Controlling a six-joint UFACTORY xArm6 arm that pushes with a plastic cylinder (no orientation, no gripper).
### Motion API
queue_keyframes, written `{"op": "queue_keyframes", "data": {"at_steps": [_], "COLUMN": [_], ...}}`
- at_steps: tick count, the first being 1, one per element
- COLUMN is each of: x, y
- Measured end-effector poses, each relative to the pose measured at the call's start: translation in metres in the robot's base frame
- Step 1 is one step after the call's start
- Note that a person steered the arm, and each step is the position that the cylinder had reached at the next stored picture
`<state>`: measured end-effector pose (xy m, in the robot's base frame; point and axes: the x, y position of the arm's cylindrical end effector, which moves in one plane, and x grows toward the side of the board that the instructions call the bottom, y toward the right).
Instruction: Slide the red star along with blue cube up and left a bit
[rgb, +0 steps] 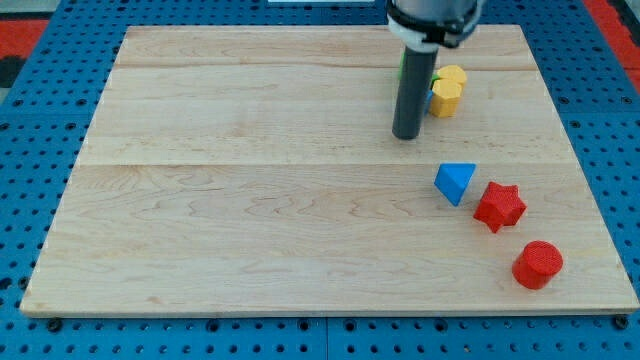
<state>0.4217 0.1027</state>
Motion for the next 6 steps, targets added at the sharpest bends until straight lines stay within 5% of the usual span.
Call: {"op": "queue_keyframes", "data": {"at_steps": [2, 4, 6], "x": [0.027, 0.092, 0.045], "y": [0.152, 0.106, 0.039]}}
